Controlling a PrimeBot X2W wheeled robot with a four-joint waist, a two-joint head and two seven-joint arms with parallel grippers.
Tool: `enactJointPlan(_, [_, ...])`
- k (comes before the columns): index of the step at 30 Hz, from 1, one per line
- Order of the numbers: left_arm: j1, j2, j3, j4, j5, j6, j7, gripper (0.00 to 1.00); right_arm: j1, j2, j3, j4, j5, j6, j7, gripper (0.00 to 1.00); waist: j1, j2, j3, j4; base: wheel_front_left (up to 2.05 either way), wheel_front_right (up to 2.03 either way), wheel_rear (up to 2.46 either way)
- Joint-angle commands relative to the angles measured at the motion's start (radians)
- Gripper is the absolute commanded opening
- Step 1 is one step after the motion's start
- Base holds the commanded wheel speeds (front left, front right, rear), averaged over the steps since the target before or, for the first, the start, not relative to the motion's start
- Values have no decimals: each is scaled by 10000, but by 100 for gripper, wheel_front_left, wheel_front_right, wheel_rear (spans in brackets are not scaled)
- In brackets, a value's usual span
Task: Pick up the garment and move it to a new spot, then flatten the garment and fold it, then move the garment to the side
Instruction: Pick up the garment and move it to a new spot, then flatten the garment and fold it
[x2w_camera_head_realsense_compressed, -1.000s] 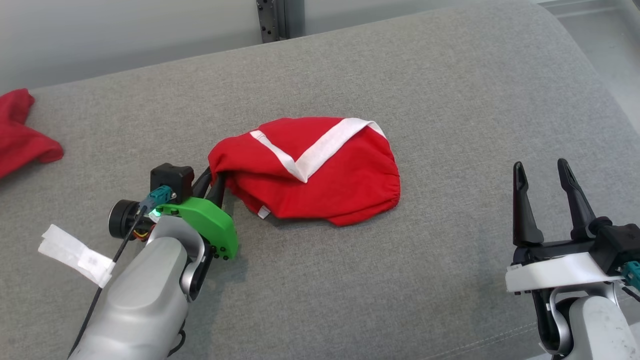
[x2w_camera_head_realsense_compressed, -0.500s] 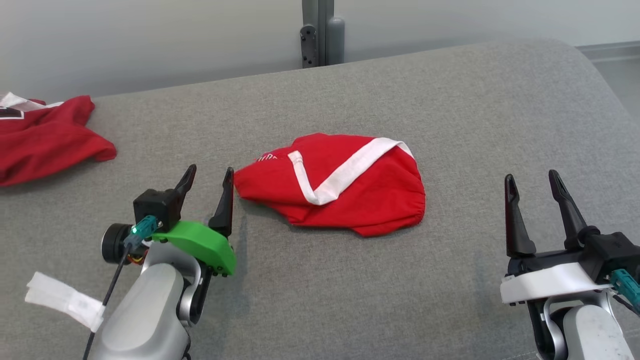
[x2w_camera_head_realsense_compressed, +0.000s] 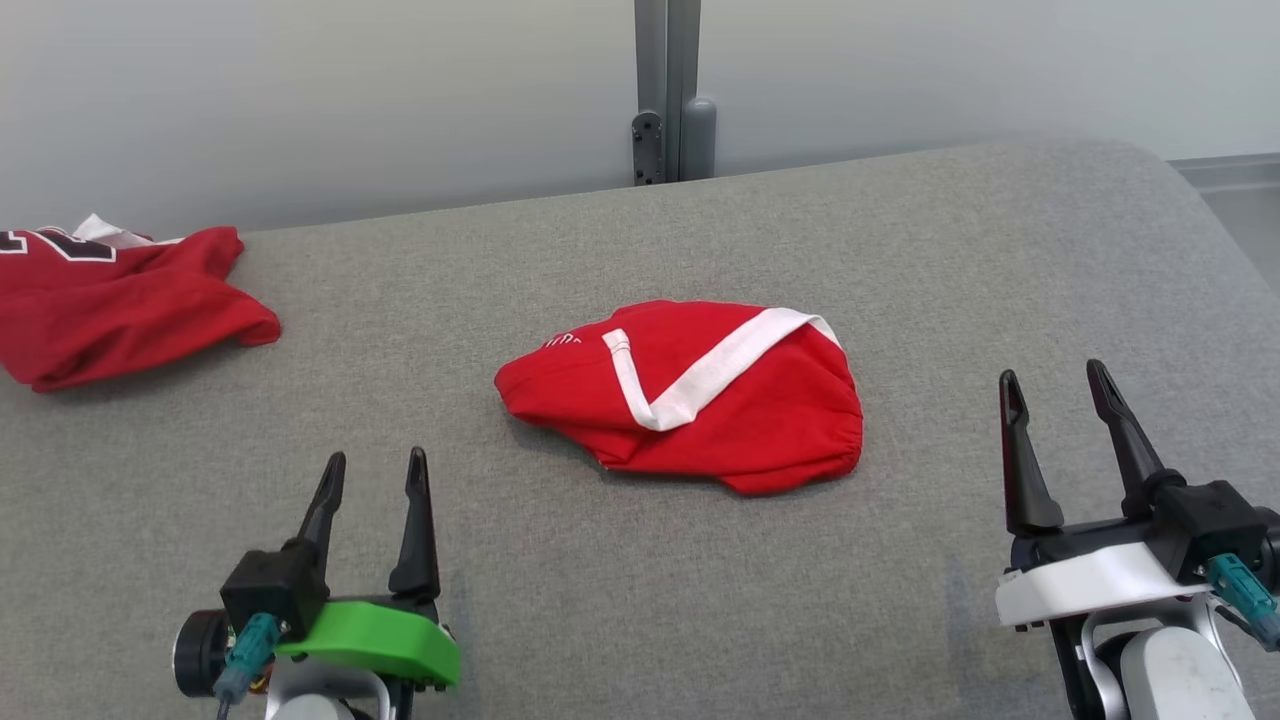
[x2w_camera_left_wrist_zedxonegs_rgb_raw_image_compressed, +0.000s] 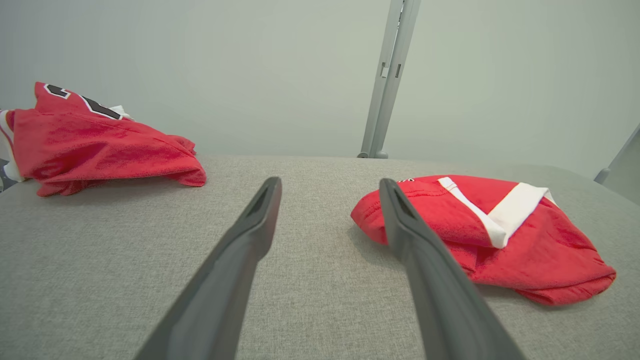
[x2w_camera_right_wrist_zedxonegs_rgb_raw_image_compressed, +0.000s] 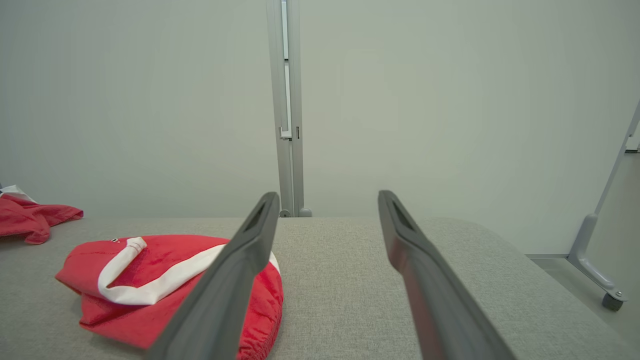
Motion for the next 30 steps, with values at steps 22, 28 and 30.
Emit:
enactJointPlan(22, [1598,-929,1248,-869,1139,-397,-7,100,295,-22,481,1104,578,1,-35,100,0,-1,-236,109,0,0,0])
enactJointPlan(28, [1558,-947,1265,-808,1149,-437,-8,100,248,-22,466,1099,575,1,-35,100,0,-1,-194,80,0,0,0])
enactJointPlan(30, [1542,-948,1231,-800,1096,-416,-8,100,244,-22,461,1091,574,1,-35,100,0,-1,-178,69,0,0,0])
